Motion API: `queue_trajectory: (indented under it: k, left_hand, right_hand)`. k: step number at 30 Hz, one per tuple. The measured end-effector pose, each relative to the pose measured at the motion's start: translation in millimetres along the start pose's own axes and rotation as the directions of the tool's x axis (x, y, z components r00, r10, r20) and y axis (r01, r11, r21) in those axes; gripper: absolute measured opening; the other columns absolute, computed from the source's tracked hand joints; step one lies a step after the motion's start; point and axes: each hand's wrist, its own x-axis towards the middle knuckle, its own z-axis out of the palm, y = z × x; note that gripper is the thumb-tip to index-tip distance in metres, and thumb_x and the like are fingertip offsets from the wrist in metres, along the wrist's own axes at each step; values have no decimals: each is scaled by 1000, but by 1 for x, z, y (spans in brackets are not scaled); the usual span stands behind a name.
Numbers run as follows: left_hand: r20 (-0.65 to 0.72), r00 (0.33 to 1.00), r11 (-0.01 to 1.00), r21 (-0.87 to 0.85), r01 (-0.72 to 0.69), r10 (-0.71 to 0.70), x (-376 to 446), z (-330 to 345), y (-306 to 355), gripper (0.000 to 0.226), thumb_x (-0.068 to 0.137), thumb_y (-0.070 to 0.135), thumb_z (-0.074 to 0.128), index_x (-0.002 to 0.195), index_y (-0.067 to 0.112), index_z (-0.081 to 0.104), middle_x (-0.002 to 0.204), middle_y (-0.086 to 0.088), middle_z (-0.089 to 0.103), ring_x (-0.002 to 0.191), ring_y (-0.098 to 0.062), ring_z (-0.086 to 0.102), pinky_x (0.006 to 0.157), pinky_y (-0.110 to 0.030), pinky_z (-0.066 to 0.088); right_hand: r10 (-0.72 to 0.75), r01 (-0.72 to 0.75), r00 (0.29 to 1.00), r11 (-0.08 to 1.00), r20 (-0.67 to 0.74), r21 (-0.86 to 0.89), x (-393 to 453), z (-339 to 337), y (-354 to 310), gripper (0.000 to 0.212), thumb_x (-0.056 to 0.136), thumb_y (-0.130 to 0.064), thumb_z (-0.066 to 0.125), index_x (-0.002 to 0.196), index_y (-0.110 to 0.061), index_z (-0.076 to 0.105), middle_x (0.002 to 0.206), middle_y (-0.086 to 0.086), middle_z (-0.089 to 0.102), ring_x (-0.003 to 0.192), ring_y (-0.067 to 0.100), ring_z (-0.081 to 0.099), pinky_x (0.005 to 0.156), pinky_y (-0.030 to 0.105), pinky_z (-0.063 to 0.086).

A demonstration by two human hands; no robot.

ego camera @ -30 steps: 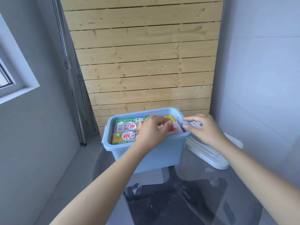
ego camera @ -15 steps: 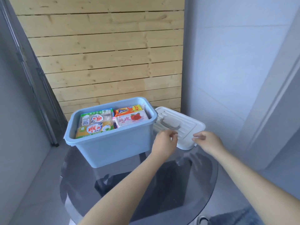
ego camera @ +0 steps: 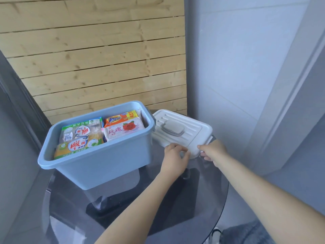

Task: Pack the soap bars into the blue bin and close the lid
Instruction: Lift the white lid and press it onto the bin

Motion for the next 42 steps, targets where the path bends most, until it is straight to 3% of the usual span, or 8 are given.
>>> queue_trajectory:
  k: [6,18,21,25,31,35,39,42]
  left_hand:
    - [51,997,982,173,-69,61,4,2,-1,35,82,27,68,115,15,62,120,-1,50,122,-15,36,82,-23,40]
    - [-51,997,986,157,-58,66,4,1,6,19,84,10,59,102,9,64,116,-1,58,114,-18,47,88,-27,32]
    - [-17,997,994,84,-69,70,3,-4,13,19,84,9,59,102,11,64,115,1,56,110,-19,49,91,-25,40]
    - [-37,993,993,-28,-113,112,0,-12,26,19,82,18,67,99,13,66,110,1,60,109,-16,50,82,-10,36]
    - [-135,975,951,-234,-203,175,-5,-38,57,26,82,26,70,107,18,67,126,2,55,121,-10,48,97,-11,38]
    - [-226,960,937,-267,-226,167,-3,-62,81,40,88,21,63,127,14,56,140,-4,46,114,2,44,77,12,27]
    - [-361,922,929,-277,-247,138,-3,-87,96,50,89,20,62,136,10,46,144,-10,41,84,33,46,69,12,30]
    - [-450,893,931,-310,-194,36,-5,-111,92,64,87,27,64,143,17,35,146,-5,36,94,7,55,69,5,37]
  right_hand:
    - [19,-18,1000,999,-11,29,0,9,-1,24,80,-19,67,67,-11,49,65,5,59,72,28,64,80,42,56]
    - [57,-57,998,989,7,137,0,6,-2,19,78,-20,71,81,-7,58,87,8,63,83,26,62,72,37,55]
    - [59,-89,995,910,85,405,-2,5,-6,39,78,-6,70,115,-4,57,111,13,64,97,32,65,65,38,56]
    - [32,-51,999,768,42,638,-10,-3,-15,41,78,6,64,118,-2,57,114,15,65,94,31,65,66,38,55]
    - [-89,159,987,640,-133,752,-31,-32,-28,39,79,2,65,117,-3,59,114,12,67,102,28,67,73,36,56]
    - [-231,294,953,540,-197,789,-56,-48,-39,36,82,0,64,117,0,54,115,12,67,103,24,67,80,39,58]
    - [-338,293,931,472,-137,832,-76,-52,-52,37,85,-3,62,119,-6,48,115,7,66,103,21,66,81,36,57]
    - [-389,244,920,474,-47,846,-88,-46,-61,44,86,-4,62,126,-5,45,118,9,65,106,23,66,83,37,55]
